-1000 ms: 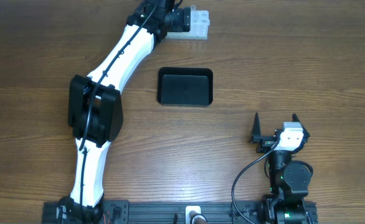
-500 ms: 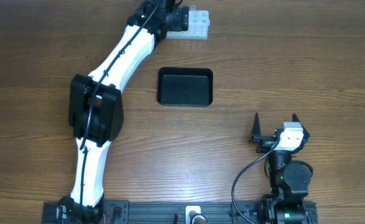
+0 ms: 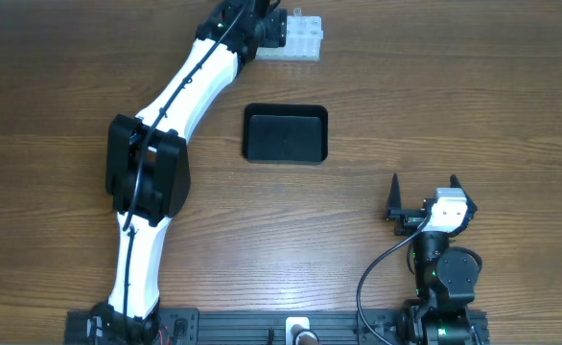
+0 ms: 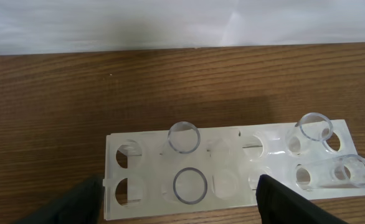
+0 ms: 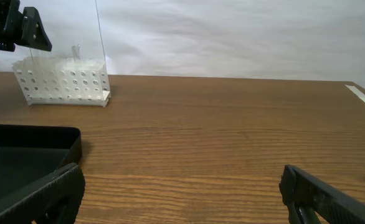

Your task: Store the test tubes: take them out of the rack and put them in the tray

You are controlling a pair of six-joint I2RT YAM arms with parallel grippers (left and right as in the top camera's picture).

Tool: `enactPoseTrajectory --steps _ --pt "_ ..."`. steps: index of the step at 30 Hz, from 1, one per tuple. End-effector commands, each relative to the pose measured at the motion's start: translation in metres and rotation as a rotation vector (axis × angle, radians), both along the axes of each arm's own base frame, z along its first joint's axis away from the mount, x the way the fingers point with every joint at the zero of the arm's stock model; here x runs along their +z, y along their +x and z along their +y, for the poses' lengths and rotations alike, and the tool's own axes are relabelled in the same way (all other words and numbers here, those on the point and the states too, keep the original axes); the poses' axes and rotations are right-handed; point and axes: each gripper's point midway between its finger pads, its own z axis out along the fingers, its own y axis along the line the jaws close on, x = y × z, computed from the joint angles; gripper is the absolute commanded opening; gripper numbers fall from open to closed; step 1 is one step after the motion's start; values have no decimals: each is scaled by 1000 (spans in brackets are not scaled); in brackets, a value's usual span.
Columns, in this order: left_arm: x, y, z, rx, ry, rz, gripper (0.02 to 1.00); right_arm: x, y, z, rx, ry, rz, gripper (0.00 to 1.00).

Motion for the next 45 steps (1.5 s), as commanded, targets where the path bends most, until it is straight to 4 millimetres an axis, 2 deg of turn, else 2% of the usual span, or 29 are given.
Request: enactPoseTrajectory --steps 1,16,29,31,40,45 --pt "4 5 1 7 21 -23 766 -1 0 -1 0 4 -1 993" --pt "-7 5 2 10 30 -7 641 -1 0 -1 0 4 0 993" --pt "-13 5 2 10 34 1 656 -1 0 -1 0 4 0 991" --pt "-13 5 2 10 34 1 621 -1 0 -1 0 4 -1 993" --pt "-13 5 2 9 34 1 347 -1 0 -1 0 4 0 991" --pt "-13 5 2 9 34 1 264 -1 0 -1 0 4 0 989"
